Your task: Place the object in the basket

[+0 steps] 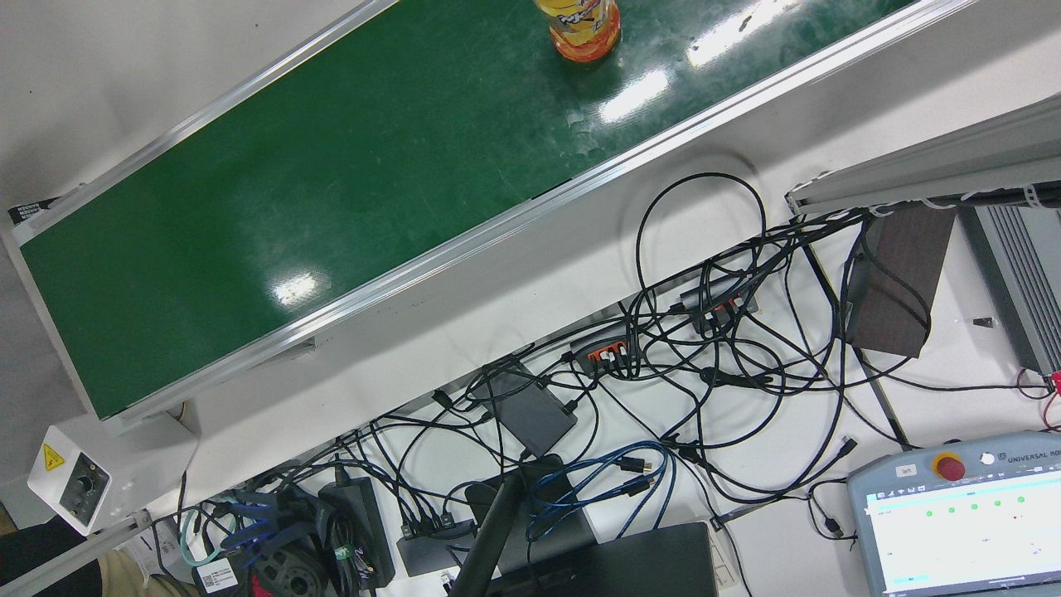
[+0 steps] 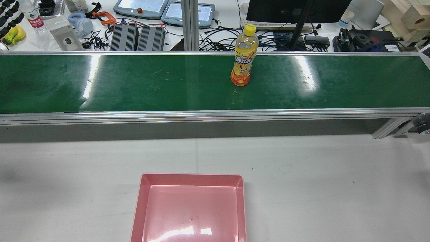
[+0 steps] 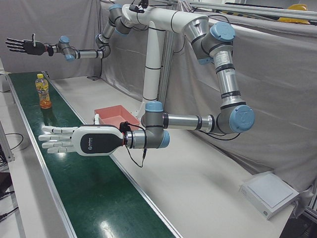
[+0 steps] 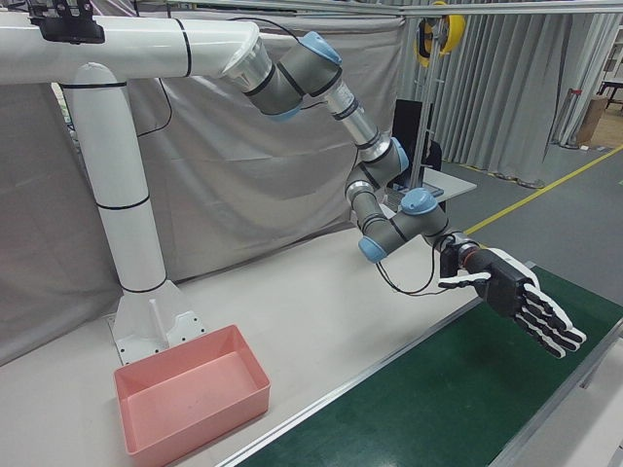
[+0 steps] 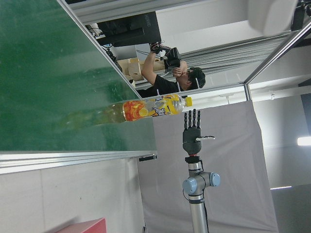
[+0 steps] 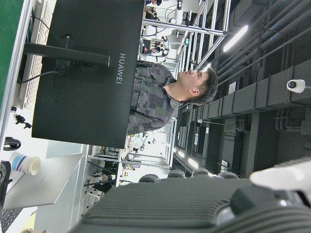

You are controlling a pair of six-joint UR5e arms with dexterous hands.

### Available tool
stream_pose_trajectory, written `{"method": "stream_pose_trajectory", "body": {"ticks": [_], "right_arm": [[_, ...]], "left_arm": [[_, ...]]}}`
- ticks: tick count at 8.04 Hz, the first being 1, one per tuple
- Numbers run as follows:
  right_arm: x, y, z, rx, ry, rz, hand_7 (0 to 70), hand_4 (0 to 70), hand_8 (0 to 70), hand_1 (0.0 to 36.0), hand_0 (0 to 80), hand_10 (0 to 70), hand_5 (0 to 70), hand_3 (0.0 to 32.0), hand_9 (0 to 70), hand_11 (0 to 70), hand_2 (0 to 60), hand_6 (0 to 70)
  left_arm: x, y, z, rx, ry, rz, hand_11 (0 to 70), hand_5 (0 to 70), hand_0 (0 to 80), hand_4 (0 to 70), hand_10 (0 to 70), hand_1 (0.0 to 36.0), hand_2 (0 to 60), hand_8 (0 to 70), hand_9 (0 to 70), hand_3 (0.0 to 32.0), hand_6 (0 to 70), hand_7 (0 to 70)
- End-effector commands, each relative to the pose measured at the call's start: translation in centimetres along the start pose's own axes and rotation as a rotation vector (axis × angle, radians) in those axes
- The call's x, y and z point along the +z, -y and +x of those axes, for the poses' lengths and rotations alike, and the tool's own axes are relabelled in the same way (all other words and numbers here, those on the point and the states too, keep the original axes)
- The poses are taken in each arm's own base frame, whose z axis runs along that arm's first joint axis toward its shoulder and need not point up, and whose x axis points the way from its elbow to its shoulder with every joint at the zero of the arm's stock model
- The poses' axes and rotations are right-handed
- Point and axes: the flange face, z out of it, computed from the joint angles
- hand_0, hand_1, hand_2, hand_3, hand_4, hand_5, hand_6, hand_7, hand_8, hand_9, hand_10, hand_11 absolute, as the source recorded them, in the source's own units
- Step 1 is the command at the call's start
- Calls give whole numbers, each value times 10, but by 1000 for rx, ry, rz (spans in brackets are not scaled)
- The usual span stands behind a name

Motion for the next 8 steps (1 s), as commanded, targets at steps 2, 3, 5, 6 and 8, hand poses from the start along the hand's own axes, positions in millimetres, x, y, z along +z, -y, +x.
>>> {"method": "stream_pose_trajectory", "body": {"ticks": [2,3,5,6,8], "right_arm": [[0,0,0,0,0,0,0,0,0,0,0,0,0,0,0,0,0,0],[0,1,0,0,0,1,0,0,0,0,0,0,0,0,0,0,0,0],[0,0,0,0,0,0,0,0,0,0,0,0,0,0,0,0,0,0],[0,1,0,0,0,1,0,0,0,0,0,0,0,0,0,0,0,0],[0,0,0,0,0,0,0,0,0,0,0,0,0,0,0,0,0,0]], "left_arm": [[0,0,0,-2,1,0,42,136,653,0,13,113,0,0,0,0,0,6],[0,0,0,-2,1,0,45,135,653,0,14,113,0,0,0,0,0,7],[0,0,0,-2,1,0,48,139,650,0,17,112,0,0,0,0,0,7],[0,0,0,-2,-1,-1,50,139,650,0,18,112,0,0,0,0,0,7],[0,0,-1,-2,1,0,46,141,653,0,16,112,0,0,0,0,0,5]]}}
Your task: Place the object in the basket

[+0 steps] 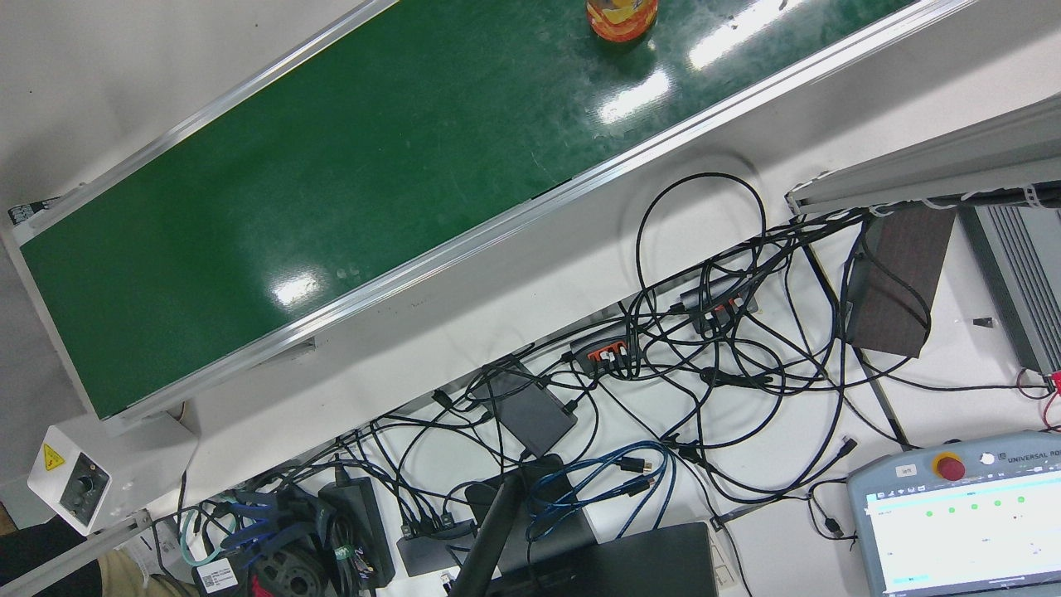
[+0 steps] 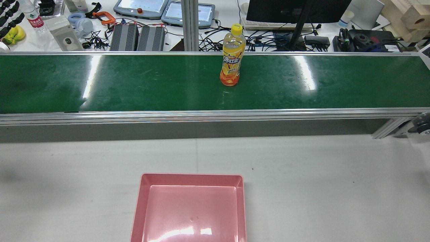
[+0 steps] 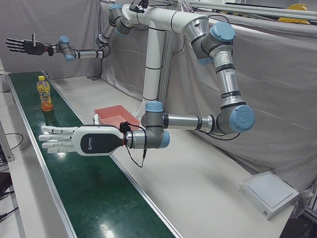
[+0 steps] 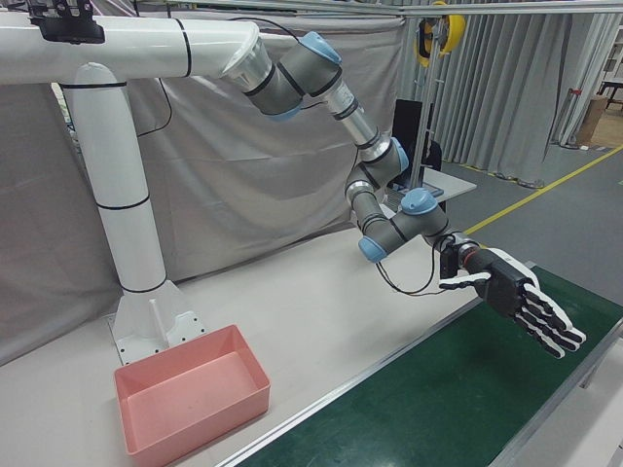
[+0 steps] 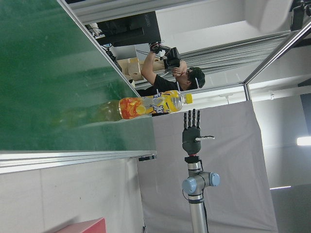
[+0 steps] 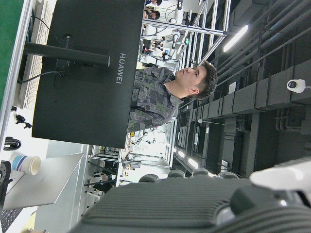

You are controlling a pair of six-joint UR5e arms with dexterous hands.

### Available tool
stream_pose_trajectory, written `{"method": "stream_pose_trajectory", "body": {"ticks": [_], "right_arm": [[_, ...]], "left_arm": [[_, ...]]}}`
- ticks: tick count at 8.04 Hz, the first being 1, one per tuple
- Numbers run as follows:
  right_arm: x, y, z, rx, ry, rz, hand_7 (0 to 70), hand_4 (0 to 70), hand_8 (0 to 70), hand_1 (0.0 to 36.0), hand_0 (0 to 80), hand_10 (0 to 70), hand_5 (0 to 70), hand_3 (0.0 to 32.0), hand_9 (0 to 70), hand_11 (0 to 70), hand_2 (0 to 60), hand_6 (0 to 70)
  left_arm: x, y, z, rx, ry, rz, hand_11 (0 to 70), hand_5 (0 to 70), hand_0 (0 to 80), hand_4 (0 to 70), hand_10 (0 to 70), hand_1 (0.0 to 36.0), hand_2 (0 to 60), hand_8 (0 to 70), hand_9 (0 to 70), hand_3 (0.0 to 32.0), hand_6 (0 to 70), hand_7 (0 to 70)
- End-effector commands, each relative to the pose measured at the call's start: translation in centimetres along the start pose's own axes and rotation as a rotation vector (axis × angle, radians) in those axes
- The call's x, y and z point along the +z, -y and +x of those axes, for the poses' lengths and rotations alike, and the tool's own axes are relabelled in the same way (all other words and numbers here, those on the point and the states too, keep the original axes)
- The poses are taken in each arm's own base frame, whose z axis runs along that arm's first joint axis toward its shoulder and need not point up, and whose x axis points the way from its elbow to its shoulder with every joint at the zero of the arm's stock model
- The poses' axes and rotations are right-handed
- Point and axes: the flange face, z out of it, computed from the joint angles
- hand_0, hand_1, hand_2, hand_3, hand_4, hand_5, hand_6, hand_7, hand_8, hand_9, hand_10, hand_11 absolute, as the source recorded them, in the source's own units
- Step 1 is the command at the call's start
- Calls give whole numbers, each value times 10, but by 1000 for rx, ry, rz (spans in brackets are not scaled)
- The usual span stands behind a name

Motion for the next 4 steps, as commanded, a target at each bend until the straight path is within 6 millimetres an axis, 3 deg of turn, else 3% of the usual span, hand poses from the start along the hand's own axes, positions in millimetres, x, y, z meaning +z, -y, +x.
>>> {"method": "stream_pose_trajectory", "body": {"ticks": [1,4], "right_arm": [[0,0,0,0,0,-1,0,0,0,0,0,0,0,0,0,0,0,0],[0,0,0,0,0,-1,0,0,0,0,0,0,0,0,0,0,0,0]], "left_arm": [[0,0,0,0,-1,1,44,141,657,0,14,112,0,0,0,0,0,6],[1,0,0,0,-1,-1,41,146,655,0,12,112,0,0,0,0,0,7]]}}
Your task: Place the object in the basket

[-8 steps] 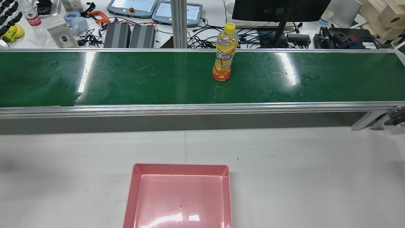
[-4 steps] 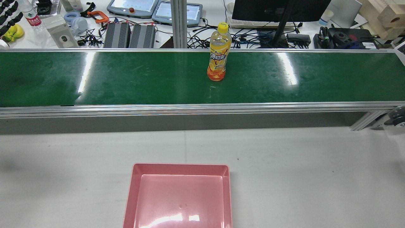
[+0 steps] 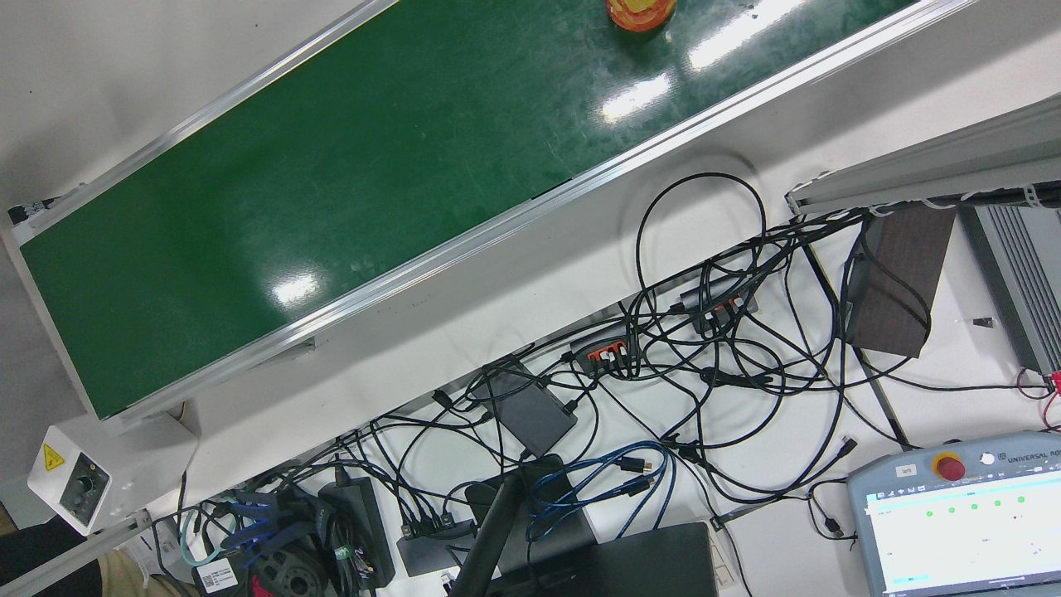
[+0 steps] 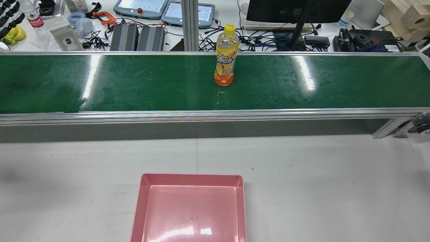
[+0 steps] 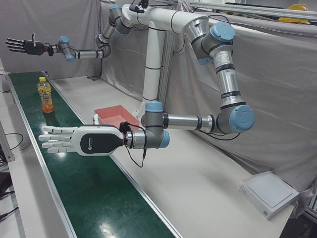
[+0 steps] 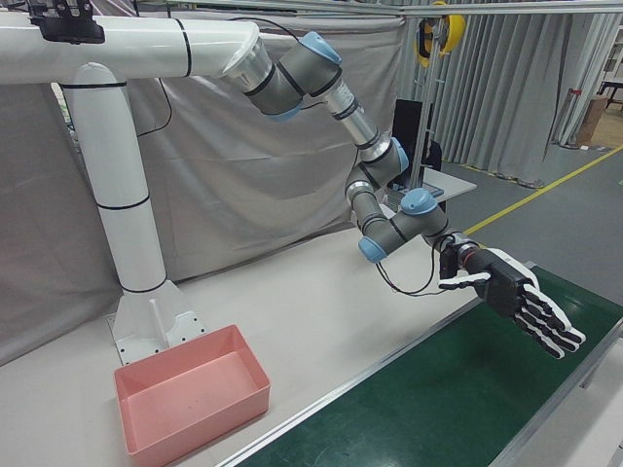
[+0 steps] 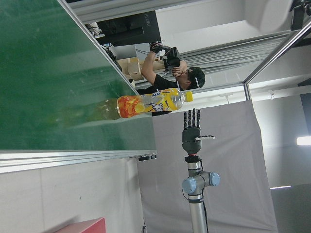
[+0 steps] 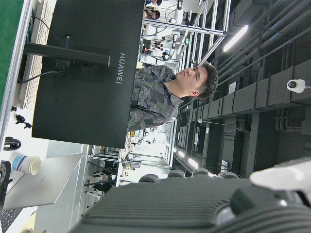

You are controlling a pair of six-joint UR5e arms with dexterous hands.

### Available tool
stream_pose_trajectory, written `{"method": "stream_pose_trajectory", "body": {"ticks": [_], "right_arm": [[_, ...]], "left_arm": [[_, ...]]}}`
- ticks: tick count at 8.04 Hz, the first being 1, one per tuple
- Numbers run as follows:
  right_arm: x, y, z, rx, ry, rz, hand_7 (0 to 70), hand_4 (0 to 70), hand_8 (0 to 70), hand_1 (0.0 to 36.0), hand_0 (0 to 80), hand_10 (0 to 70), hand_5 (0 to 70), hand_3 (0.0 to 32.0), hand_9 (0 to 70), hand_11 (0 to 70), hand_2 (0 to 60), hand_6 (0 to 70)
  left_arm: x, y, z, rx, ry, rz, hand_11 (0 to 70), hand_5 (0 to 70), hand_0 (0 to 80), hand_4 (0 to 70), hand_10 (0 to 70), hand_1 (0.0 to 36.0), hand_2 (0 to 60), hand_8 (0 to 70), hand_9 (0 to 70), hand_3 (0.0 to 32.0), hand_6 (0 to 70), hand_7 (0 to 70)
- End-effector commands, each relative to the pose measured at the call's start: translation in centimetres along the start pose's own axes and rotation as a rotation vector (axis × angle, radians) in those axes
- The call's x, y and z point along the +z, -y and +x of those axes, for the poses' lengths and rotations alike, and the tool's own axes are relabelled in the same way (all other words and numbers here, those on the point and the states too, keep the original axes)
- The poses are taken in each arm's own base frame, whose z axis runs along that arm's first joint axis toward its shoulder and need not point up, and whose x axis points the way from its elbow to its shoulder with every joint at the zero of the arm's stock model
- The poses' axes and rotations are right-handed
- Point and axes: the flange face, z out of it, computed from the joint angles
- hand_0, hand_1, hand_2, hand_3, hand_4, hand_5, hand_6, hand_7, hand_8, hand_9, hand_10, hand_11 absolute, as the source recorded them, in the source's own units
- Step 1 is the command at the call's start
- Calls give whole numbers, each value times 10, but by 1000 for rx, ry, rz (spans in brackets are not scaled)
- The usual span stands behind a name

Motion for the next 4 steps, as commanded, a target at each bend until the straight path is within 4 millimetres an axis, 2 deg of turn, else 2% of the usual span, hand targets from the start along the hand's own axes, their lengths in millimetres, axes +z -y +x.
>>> {"method": "stream_pose_trajectory", "body": {"ticks": [1,4], "right_arm": [[0,0,0,0,0,0,0,0,0,0,0,0,0,0,0,0,0,0],[0,0,0,0,0,0,0,0,0,0,0,0,0,0,0,0,0,0]], "left_arm": [[0,0,0,0,1,-1,50,141,653,0,18,113,0,0,0,0,0,5],[0,0,0,0,-1,1,44,140,655,0,14,112,0,0,0,0,0,6]]}}
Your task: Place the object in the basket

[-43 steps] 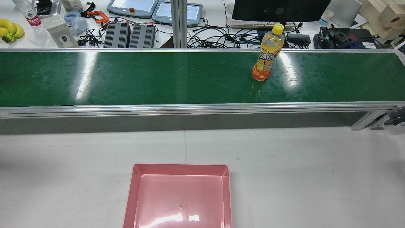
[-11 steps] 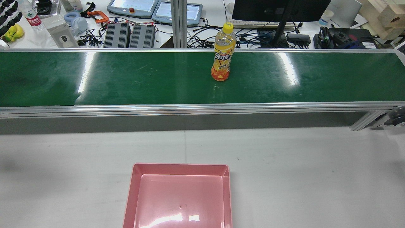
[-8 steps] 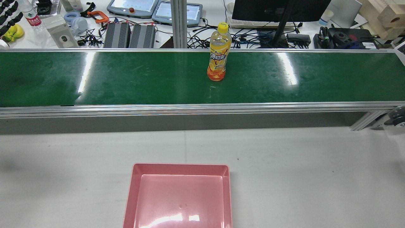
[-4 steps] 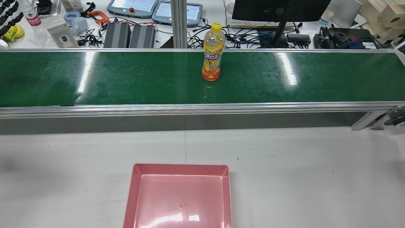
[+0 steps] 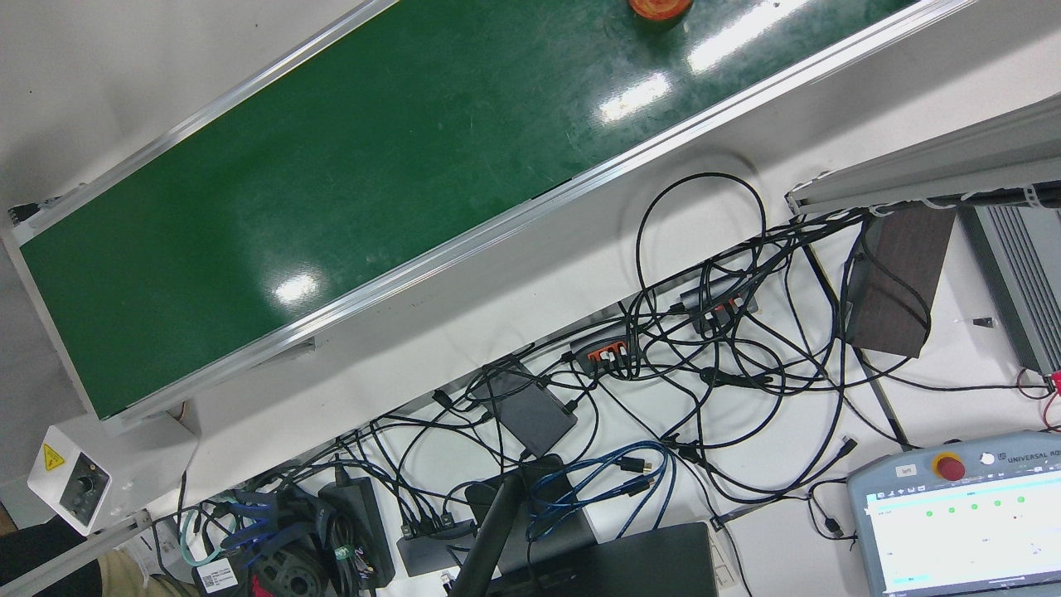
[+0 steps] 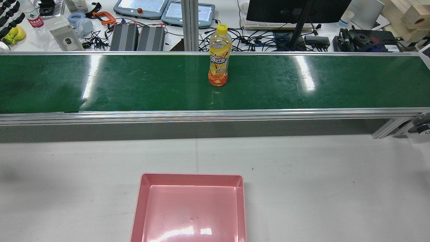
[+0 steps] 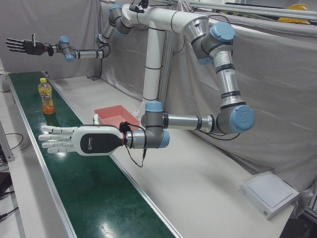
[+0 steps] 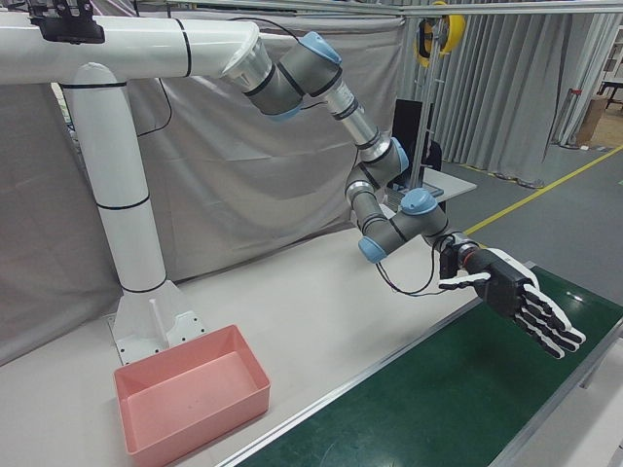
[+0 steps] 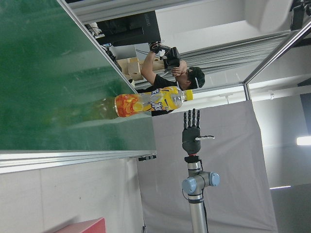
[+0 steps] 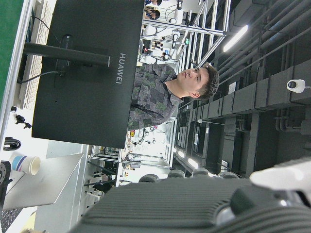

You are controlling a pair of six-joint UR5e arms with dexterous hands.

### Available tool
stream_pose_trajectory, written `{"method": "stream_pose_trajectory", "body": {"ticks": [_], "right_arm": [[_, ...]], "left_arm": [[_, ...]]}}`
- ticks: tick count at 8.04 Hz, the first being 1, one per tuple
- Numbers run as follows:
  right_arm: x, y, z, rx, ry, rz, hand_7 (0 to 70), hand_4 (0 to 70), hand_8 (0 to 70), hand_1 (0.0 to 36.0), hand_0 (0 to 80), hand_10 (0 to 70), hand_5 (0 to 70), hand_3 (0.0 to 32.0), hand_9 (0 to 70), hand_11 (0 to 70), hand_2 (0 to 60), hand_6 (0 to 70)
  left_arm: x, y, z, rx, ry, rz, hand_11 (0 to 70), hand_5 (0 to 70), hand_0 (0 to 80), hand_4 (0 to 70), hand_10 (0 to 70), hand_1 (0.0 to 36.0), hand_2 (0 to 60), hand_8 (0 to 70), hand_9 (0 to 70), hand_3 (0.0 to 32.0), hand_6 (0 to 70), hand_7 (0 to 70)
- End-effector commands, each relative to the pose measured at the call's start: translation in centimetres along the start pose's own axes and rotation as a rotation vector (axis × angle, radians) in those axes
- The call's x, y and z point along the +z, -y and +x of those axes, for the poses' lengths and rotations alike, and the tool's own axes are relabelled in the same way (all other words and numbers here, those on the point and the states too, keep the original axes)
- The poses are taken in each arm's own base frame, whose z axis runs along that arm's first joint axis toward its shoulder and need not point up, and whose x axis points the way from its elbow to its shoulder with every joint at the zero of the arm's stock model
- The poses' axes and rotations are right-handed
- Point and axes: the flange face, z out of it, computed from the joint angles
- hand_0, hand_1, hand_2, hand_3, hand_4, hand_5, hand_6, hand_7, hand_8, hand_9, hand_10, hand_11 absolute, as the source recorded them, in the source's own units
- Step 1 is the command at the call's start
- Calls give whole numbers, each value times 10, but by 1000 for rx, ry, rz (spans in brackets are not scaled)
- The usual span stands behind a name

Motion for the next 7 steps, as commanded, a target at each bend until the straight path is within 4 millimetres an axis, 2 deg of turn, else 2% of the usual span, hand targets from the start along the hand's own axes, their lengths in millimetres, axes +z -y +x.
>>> {"method": "stream_pose_trajectory", "body": {"ticks": [1,7], "right_arm": [[0,1,0,0,0,1,0,0,0,0,0,0,0,0,0,0,0,0],[0,-1,0,0,0,-2,0,0,0,0,0,0,0,0,0,0,0,0]], "left_arm": [[0,0,0,1,0,0,44,141,657,0,14,113,0,0,0,0,0,5],[1,-1,-1,1,1,0,44,146,657,0,14,113,0,0,0,0,0,7]]}}
